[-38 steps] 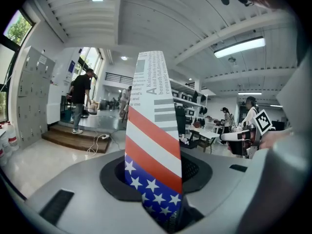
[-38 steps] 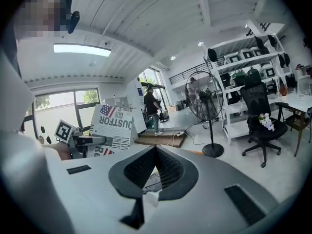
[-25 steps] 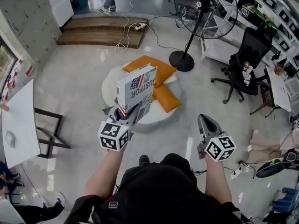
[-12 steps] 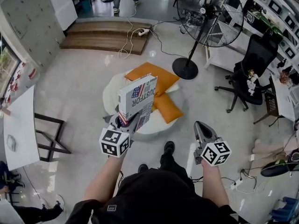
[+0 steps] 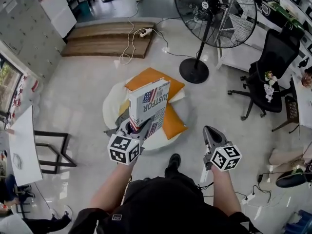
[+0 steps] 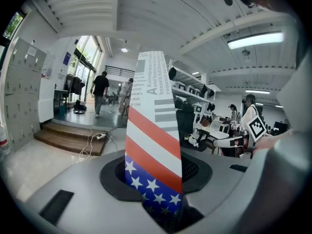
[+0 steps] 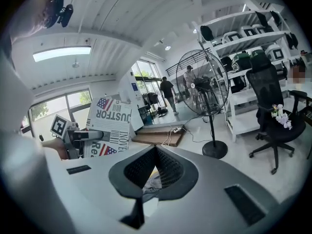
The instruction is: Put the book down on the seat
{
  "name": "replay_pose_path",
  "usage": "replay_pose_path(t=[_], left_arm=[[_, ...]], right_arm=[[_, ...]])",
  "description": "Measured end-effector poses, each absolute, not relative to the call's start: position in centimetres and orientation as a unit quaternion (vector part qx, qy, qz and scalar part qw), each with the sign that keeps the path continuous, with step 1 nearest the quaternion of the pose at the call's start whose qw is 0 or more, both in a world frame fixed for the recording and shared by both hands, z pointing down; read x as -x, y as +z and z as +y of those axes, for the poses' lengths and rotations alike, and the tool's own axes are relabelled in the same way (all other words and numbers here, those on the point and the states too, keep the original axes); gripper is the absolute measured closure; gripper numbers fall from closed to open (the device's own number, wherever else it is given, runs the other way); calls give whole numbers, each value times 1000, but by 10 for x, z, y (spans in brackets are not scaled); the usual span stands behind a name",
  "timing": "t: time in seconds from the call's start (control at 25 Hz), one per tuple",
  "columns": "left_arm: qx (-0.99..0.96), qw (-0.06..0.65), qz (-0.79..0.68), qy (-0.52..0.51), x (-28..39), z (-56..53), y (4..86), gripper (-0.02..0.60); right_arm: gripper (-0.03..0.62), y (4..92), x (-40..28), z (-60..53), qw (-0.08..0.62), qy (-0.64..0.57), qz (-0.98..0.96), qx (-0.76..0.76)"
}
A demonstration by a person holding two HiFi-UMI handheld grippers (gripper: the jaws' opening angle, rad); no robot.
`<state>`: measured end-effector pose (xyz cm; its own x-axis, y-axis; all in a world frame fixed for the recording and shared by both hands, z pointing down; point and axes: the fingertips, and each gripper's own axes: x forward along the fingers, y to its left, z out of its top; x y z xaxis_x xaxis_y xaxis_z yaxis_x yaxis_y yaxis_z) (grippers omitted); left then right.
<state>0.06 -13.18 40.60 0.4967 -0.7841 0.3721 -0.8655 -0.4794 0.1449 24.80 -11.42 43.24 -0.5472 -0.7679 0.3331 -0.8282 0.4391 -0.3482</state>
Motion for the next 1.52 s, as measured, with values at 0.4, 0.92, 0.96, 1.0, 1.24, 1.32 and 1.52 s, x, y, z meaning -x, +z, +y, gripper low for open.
replay_pose_path(t=[0.4, 0.92, 0.96, 1.0, 1.24, 1.32, 1.52], left_arm=[[-851, 161, -478, 145, -58, -183, 408, 425], [-858, 169, -465, 138, -15, -215, 422, 425], [-859, 166, -464, 137, -6, -218, 423, 425], [-859, 166, -465, 136, 4, -220, 425, 425], [-848, 196, -473, 137, 55, -230, 458, 425], [-844, 213, -473, 137, 64, -230, 469, 425], [-833, 244, -472, 152, 78, -237, 505, 425]], right_arm=[[583, 440, -283, -169, 64, 253, -853, -453], [583, 443, -252, -181, 100, 259, -834, -477], [583, 443, -244, -184, 105, 257, -833, -479], [583, 443, -235, -186, 111, 254, -833, -479], [583, 444, -175, -199, 131, 246, -839, -467], [583, 452, -163, -200, 141, 254, -837, -463], [583, 480, -153, -211, 161, 278, -830, -457]])
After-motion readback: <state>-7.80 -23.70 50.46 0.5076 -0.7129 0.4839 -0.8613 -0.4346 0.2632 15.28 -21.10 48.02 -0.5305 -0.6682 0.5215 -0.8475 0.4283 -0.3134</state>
